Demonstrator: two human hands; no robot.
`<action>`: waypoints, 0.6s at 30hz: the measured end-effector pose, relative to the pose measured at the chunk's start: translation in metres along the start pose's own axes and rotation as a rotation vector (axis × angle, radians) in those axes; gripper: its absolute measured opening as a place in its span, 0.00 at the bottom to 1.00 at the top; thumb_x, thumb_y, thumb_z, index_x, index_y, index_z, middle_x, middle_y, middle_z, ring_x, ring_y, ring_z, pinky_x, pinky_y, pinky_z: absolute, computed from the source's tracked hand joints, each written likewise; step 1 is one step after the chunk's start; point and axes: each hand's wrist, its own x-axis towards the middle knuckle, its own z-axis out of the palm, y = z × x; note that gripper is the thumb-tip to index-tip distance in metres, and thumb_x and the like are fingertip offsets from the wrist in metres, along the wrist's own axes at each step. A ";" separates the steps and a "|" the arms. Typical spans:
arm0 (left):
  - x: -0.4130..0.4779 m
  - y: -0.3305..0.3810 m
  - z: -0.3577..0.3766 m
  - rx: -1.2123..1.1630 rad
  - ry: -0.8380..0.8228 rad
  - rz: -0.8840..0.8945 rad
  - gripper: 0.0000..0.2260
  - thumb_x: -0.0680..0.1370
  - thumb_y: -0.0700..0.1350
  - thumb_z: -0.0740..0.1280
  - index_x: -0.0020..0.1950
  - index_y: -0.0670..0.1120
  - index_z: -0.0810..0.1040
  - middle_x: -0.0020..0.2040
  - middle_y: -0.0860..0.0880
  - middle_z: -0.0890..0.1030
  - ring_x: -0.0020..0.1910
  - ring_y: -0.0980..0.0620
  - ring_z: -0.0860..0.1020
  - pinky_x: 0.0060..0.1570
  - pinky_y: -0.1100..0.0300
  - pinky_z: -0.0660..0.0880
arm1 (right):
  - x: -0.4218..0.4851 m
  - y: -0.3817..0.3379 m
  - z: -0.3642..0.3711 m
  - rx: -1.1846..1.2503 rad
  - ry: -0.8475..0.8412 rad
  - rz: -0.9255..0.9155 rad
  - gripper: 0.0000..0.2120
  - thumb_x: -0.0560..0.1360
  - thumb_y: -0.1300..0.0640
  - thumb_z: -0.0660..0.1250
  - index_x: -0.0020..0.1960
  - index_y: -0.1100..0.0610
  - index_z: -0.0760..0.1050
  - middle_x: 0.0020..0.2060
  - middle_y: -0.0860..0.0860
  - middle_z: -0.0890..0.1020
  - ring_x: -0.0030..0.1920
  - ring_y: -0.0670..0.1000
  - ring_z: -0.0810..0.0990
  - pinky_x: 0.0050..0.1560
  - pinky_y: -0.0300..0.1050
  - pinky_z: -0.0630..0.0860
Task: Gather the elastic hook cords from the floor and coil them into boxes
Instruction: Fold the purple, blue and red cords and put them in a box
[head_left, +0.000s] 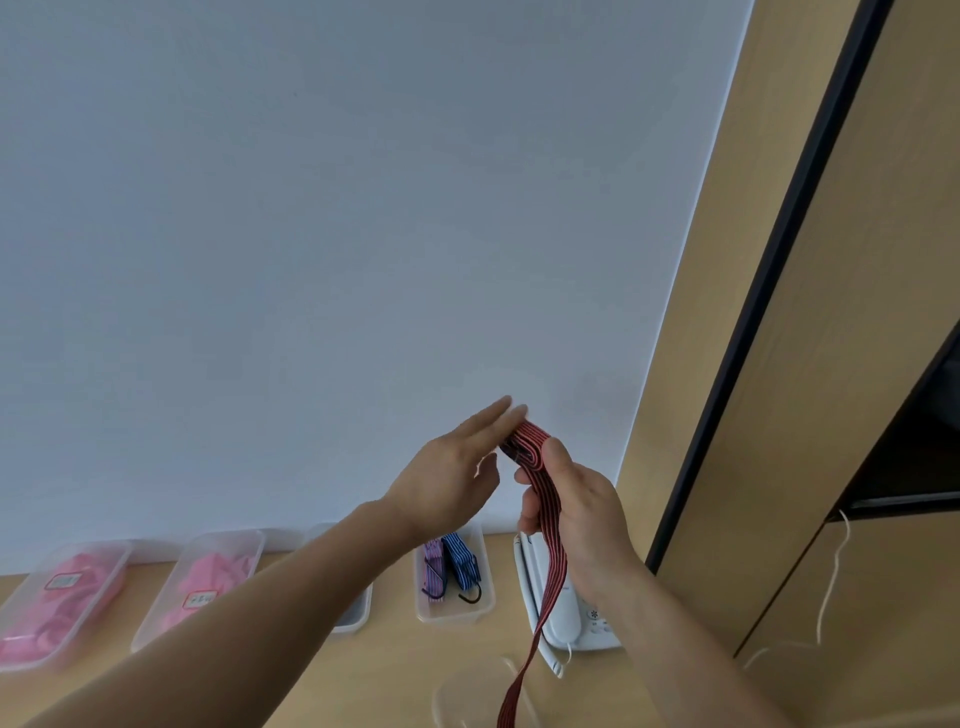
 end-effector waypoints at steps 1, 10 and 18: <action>0.001 0.003 0.000 -0.223 -0.037 -0.214 0.28 0.79 0.36 0.63 0.78 0.50 0.63 0.75 0.49 0.69 0.65 0.52 0.77 0.55 0.70 0.74 | 0.001 -0.001 -0.001 -0.011 -0.004 -0.027 0.28 0.73 0.38 0.62 0.46 0.64 0.80 0.28 0.56 0.79 0.29 0.52 0.79 0.31 0.41 0.76; 0.016 0.020 -0.014 -1.010 -0.212 -0.689 0.18 0.75 0.50 0.69 0.62 0.43 0.78 0.55 0.42 0.85 0.53 0.41 0.83 0.58 0.44 0.78 | 0.000 0.003 -0.002 -0.205 -0.008 -0.103 0.19 0.79 0.46 0.62 0.43 0.62 0.79 0.29 0.55 0.83 0.31 0.51 0.81 0.34 0.40 0.78; 0.017 0.017 -0.014 -0.997 -0.085 -0.605 0.15 0.79 0.36 0.67 0.65 0.44 0.73 0.52 0.43 0.86 0.48 0.43 0.84 0.48 0.54 0.80 | -0.002 0.005 -0.004 -0.291 0.010 -0.053 0.17 0.80 0.49 0.64 0.41 0.62 0.79 0.26 0.55 0.81 0.30 0.53 0.78 0.37 0.49 0.77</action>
